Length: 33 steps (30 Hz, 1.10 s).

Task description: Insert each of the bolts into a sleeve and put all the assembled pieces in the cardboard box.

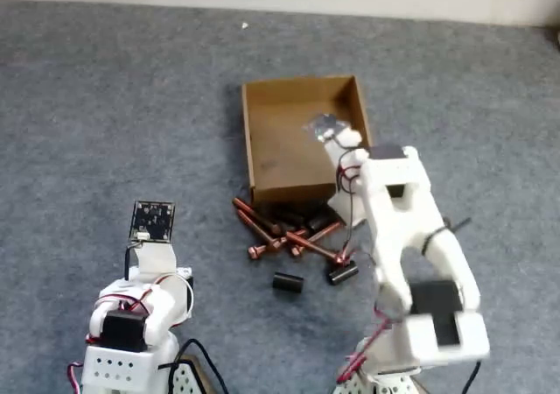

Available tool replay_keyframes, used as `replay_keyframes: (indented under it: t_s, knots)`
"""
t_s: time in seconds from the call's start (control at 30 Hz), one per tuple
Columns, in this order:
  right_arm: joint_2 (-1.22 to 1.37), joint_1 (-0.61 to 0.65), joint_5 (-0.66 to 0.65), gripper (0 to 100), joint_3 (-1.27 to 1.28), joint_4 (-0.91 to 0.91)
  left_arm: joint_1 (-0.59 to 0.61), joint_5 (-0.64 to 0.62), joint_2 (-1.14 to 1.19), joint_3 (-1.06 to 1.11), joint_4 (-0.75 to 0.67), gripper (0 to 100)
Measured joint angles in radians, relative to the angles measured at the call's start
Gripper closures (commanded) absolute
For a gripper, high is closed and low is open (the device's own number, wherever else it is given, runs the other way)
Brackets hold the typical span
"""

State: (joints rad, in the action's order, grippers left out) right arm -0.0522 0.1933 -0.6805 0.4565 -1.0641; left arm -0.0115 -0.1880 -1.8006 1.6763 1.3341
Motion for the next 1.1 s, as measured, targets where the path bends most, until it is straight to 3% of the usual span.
replay_keyframes:
  t_s: [0.37, 0.73, 0.97, 1.1]
  knots:
    - [-0.514, 0.003, 0.196, 99.4, 0.160, -0.166, 0.000, 0.000, 0.000, 0.000, 0.000, 99]
    - [-0.916, -0.021, 0.341, 99.4, 0.494, -0.178, 0.000, 0.000, 0.000, 0.000, 0.000, 99]
    - [-0.988, -0.190, 0.468, 99.4, 0.657, -0.037, 0.000, 0.000, 0.000, 0.000, 0.000, 99]
    - [-0.990, -0.226, 0.529, 99.4, 0.738, 0.064, 0.000, 0.000, 0.000, 0.000, 0.000, 99]
